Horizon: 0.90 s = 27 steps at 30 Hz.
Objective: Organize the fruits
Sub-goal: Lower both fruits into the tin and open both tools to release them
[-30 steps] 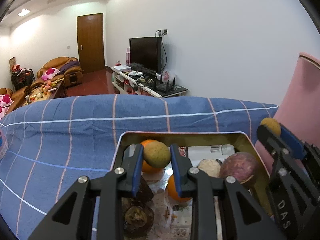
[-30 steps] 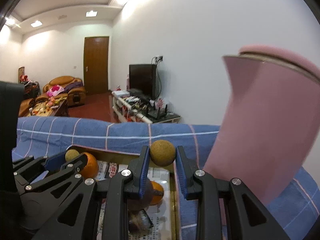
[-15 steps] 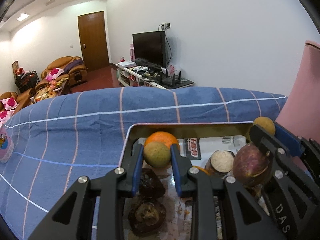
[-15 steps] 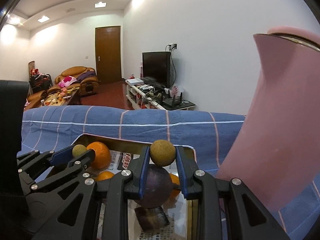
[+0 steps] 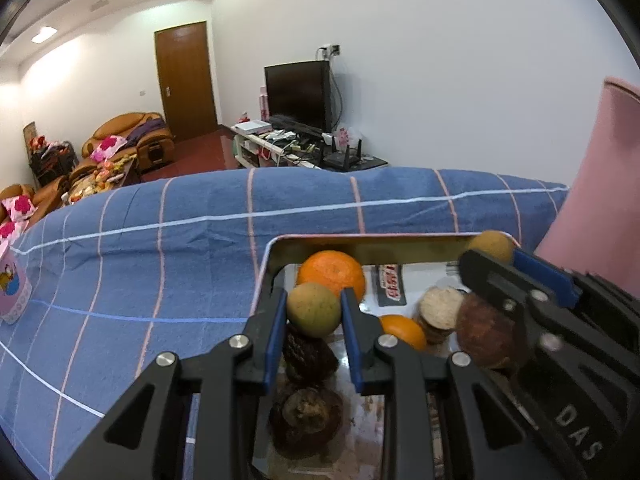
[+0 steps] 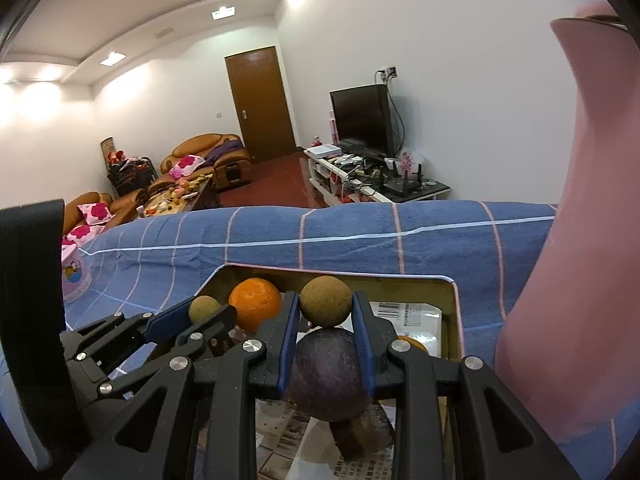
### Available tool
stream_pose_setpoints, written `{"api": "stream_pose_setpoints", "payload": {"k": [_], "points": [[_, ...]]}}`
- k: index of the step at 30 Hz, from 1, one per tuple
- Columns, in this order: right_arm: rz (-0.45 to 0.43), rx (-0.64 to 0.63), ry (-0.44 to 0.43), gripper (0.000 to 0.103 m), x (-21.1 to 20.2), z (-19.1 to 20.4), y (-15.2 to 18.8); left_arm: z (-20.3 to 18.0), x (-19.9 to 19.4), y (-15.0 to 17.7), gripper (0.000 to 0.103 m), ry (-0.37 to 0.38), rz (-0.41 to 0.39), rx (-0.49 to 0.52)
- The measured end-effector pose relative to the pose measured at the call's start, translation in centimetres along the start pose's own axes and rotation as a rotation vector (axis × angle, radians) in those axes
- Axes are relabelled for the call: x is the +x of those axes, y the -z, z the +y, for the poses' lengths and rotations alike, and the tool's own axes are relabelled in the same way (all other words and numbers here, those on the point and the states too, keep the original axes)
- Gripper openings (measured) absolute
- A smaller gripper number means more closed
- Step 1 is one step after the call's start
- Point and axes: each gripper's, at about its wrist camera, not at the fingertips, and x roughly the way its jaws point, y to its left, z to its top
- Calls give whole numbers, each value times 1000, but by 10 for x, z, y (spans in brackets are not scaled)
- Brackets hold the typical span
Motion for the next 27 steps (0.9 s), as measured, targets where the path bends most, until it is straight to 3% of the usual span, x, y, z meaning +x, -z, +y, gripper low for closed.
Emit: {"api": "stream_pose_setpoints", "payload": {"k": [16,19,21,27], "points": [[-32,12,-30,30,-3,-2,2,-4,-1,1,28,-14,-1,15],[-75,16,-10,43,-11,-2,1,-2,-1,0,29,-13,2,9],[-110,19,14,59,-18,-2,1,-1,0,0,29,-16,4,5],[-162,44,26,63,-29,-6,-1,-3,0,0,29,-29,8,9]]}}
